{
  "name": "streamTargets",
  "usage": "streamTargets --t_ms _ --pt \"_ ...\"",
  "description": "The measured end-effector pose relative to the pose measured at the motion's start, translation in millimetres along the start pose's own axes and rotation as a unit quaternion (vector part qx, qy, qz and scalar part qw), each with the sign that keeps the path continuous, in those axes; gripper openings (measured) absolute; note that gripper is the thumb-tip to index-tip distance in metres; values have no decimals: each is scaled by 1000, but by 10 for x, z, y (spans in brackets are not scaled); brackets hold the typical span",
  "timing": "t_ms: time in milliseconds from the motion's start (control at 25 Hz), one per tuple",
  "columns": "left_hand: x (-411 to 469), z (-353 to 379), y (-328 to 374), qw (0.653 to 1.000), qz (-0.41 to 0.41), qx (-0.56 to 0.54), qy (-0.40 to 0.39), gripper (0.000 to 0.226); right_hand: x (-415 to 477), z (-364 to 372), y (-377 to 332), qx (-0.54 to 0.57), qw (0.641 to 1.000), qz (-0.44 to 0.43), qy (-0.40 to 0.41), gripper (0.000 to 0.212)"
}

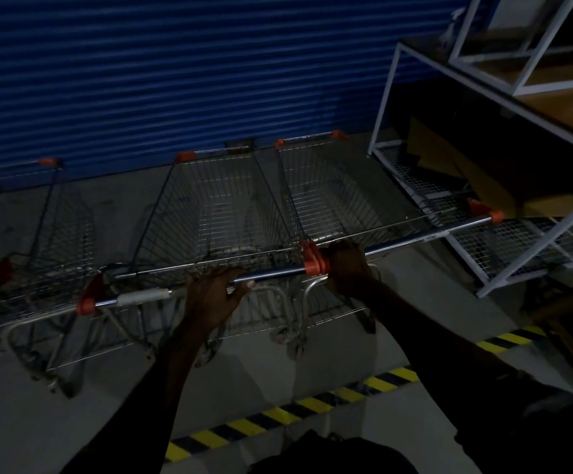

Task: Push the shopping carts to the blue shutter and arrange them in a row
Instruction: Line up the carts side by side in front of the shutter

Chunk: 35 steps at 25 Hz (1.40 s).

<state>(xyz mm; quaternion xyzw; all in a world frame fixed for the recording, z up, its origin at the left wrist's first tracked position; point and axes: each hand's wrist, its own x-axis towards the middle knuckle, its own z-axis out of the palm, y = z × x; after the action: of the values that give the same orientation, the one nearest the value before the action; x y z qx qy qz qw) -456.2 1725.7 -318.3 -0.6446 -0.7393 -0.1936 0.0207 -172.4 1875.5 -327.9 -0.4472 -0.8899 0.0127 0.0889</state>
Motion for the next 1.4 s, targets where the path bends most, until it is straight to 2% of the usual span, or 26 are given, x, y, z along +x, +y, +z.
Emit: streamTargets --t_ms 120,360,520,600,680,800,920,1200,1280,1400 --pt "-10 -6 4 1000 3 1 8 60 -32 -31 -24 2 1000 3 20 34" --pt "-26 -54 41 1000 -9 -12 -12 64 -48 -104 -84 -32 999 -7 19 52" --pt "-31 -41 34 1000 -7 -15 -6 62 -61 -200 -124 3 999 -20 33 45" --pt "-35 -38 30 1000 -7 -15 -6 62 -50 -135 -125 46 999 -8 -6 41" --pt "-39 -35 28 1000 -6 -5 -11 62 -48 -156 -144 1 1000 -9 9 48" --pt "-35 -27 34 1000 -4 8 -9 62 -50 -172 -117 -43 999 22 -14 53" --pt "-41 -6 25 1000 3 8 -1 60 -47 -204 -147 -27 998 24 -46 48" --pt "-41 -12 31 1000 -9 0 3 60 -88 -257 -179 0 1000 6 20 36" --pt "-39 -26 60 1000 -15 -3 -7 63 -99 -272 -180 -9 1000 15 18 33" --pt "-45 -24 55 1000 -6 -7 -10 65 -78 -303 -226 -35 999 36 -16 43"
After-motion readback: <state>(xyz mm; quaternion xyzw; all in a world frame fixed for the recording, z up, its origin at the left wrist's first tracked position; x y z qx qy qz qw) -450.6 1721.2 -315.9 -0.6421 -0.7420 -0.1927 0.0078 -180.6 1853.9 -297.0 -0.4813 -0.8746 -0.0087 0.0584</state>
